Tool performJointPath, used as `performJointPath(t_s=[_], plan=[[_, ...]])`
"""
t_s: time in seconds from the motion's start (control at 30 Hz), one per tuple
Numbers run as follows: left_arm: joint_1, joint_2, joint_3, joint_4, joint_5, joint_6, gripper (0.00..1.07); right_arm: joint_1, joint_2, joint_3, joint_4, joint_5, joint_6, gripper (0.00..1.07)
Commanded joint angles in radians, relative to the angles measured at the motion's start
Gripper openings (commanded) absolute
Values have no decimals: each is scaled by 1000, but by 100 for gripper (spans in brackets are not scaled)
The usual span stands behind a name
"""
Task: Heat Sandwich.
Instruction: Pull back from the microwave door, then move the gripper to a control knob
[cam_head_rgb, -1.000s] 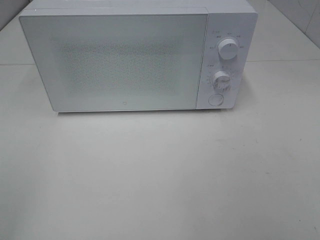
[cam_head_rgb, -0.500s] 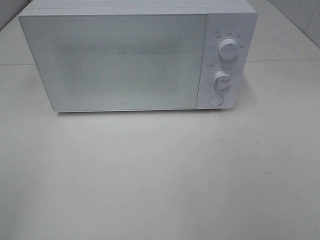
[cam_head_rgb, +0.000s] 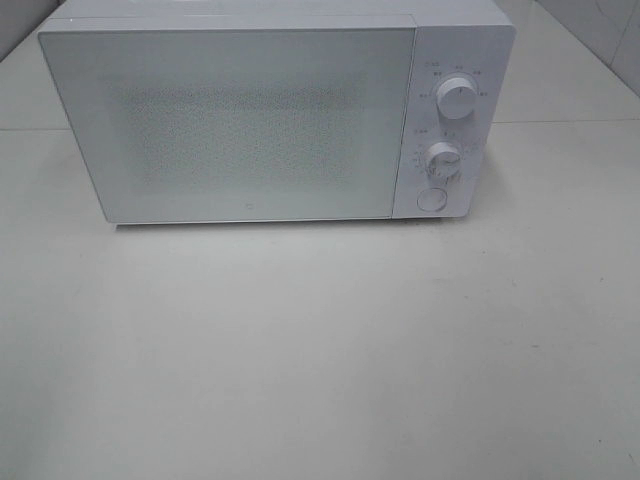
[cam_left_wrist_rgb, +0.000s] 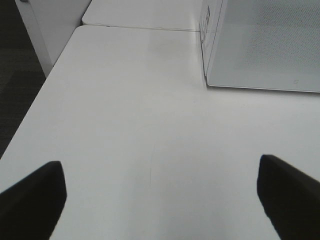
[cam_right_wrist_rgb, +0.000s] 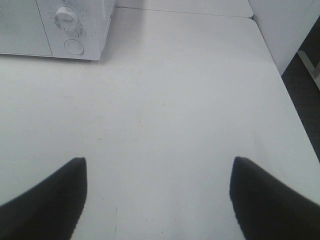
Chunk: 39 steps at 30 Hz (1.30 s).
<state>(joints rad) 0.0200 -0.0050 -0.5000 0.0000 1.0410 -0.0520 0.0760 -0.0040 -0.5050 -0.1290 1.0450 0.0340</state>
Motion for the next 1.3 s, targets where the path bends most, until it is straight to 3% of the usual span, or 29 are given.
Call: performJointPath(t_s=[0.03, 0.47, 1.3], plan=[[2, -25, 3, 0, -5, -2, 98, -6, -22, -12, 6, -25, 22, 76], [2, -25, 3, 0, -5, -2, 98, -6, 124, -46, 11, -125, 25, 76], [2, -26, 3, 0, -5, -1, 98, -6, 558, -42, 64, -527, 25, 76]])
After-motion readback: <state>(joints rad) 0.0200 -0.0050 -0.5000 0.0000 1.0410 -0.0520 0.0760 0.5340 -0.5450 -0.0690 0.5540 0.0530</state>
